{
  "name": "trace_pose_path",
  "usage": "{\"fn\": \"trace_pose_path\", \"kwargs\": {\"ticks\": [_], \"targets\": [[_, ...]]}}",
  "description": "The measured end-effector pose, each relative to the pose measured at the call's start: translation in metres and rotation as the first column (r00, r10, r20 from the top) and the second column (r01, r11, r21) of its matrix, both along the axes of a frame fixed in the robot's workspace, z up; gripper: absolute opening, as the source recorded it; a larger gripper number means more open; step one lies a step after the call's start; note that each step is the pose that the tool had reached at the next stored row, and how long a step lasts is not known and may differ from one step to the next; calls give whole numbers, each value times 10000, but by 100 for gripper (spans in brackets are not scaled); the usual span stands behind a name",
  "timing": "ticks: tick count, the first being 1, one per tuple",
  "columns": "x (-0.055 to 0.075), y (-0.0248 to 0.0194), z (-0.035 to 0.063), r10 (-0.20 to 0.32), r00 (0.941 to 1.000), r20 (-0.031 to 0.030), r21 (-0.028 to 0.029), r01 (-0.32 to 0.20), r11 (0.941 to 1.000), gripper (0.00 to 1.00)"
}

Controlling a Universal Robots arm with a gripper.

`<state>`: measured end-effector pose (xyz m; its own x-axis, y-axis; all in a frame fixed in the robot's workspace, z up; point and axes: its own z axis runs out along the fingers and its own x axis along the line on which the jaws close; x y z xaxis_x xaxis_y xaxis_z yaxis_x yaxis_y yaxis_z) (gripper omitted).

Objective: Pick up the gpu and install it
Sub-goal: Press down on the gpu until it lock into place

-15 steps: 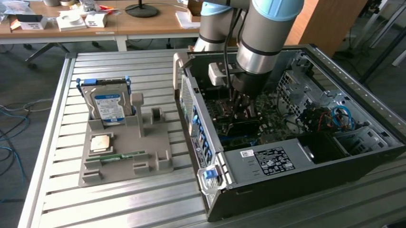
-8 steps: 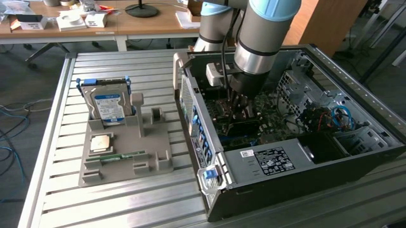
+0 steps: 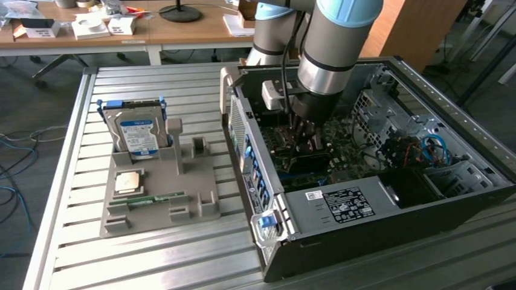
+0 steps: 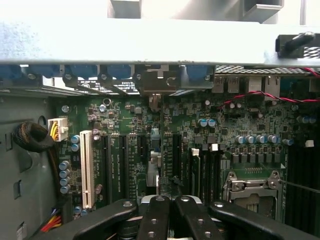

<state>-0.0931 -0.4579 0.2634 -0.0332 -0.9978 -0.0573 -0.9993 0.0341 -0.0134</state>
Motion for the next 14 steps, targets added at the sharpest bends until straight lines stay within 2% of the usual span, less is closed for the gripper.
{"fn": "trace_pose_path", "kwargs": {"ticks": [6,14], "targets": [[-24,-11,0,1,10000,25,-1,-1,10000,10],[-89,0,2,1,10000,58,5,-1,10000,10]]}}
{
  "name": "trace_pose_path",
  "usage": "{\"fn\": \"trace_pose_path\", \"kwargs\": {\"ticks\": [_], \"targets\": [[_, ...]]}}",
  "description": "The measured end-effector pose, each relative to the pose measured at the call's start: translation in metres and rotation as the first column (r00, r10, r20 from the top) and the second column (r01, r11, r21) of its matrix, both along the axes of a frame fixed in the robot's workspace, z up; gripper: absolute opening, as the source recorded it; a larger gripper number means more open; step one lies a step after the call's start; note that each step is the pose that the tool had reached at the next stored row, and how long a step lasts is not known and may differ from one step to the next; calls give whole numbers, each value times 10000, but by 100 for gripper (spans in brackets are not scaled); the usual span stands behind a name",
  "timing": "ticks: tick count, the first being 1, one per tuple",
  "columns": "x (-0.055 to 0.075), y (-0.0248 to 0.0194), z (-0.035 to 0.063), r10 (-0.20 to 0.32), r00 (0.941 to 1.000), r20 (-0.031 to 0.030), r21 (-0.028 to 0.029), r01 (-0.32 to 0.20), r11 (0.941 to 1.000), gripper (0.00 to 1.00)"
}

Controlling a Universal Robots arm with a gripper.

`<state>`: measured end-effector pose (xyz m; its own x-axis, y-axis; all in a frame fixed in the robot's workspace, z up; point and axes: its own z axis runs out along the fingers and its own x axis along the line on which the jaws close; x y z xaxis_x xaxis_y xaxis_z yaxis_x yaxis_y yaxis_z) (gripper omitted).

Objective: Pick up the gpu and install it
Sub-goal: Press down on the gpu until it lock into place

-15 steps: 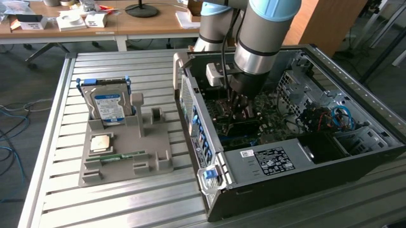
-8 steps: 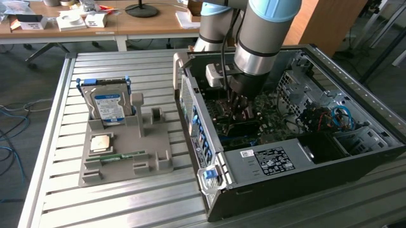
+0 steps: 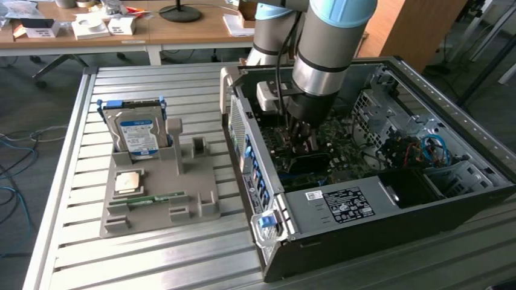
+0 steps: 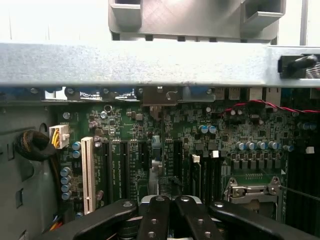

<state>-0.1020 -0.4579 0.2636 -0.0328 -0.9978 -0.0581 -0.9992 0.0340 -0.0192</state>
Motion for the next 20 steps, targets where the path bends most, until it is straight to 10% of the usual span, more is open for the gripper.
{"fn": "trace_pose_path", "kwargs": {"ticks": [20], "targets": [[2,13,216,0,10000,-5,-1,0,10000,10]]}}
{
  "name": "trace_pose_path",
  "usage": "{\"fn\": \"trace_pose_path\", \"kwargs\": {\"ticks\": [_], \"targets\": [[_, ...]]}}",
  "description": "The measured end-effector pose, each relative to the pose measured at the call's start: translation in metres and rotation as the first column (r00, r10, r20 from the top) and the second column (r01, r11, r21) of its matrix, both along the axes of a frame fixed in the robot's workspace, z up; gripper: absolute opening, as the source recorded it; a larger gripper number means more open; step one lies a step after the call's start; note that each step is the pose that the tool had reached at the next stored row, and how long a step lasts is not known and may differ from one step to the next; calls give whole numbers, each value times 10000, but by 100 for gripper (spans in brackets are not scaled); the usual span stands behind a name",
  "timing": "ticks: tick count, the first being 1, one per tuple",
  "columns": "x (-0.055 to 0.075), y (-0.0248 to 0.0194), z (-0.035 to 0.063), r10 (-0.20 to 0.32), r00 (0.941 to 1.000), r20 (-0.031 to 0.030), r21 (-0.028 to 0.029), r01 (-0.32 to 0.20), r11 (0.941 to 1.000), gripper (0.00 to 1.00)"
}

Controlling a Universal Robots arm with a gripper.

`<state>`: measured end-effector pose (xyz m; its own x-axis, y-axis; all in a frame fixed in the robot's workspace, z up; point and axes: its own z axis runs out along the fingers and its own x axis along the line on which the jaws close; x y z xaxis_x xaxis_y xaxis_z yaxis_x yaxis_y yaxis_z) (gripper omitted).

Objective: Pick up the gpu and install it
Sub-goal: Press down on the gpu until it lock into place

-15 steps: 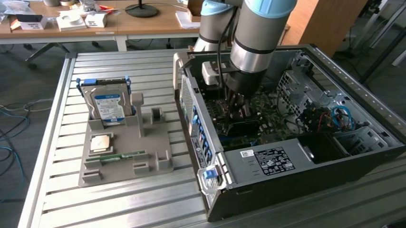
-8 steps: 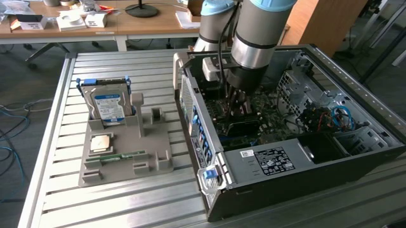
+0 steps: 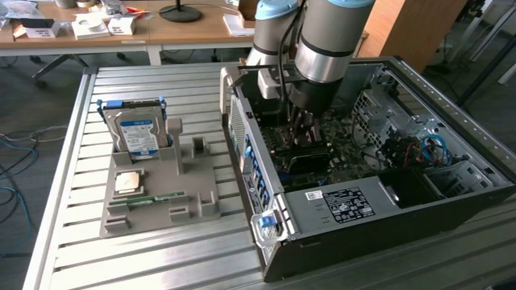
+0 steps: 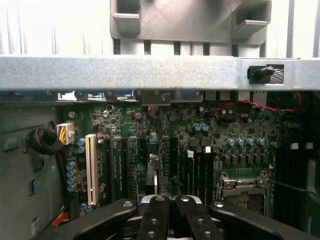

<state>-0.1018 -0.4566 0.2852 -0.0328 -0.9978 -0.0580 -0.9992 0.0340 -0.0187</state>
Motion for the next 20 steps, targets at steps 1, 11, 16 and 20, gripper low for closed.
{"fn": "trace_pose_path", "kwargs": {"ticks": [1,11,16,20], "targets": [[8,0,0,-2,10000,-48,-1,2,10000,10],[8,0,1,-11,9993,-380,-2,11,10000,10],[-135,0,0,-10,9993,-379,-2,9,10000,10],[-259,0,0,-11,9993,-379,-2,11,10000,10]]}}
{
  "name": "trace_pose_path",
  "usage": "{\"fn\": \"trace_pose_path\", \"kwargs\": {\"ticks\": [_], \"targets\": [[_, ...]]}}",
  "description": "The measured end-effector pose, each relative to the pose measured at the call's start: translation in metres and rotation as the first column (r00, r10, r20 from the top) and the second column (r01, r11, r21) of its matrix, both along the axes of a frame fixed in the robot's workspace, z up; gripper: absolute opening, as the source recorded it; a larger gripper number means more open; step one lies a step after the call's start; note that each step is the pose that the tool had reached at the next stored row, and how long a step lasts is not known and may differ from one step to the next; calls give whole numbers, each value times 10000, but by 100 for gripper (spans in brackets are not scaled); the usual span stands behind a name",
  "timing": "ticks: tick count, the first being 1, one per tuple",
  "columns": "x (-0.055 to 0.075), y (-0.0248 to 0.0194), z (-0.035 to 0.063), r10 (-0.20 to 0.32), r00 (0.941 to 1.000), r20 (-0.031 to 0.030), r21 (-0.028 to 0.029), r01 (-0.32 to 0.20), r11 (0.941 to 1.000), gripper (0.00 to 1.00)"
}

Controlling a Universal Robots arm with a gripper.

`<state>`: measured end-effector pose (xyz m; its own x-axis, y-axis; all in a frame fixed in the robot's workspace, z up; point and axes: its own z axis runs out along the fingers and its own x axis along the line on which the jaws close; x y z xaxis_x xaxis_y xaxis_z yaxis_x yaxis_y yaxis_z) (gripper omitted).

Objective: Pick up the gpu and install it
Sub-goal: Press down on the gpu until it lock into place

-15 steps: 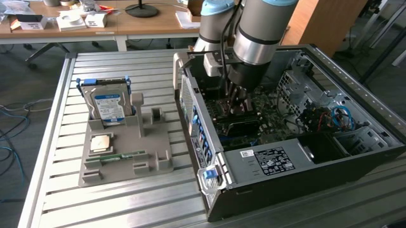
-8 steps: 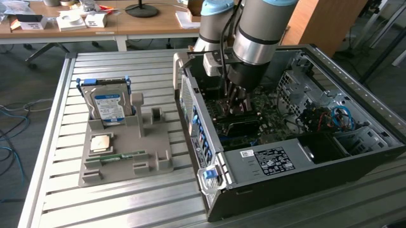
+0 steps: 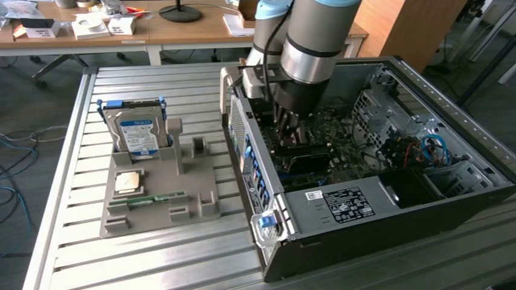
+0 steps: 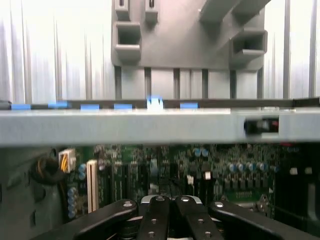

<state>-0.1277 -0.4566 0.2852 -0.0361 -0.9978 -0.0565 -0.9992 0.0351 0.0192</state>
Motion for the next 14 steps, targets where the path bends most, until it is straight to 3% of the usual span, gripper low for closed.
{"fn": "trace_pose_path", "kwargs": {"ticks": [8,14], "targets": [[-170,0,0,-7,10000,-1,0,7,10000,10],[-197,0,0,-16,10000,0,1,16,10000,10]]}}
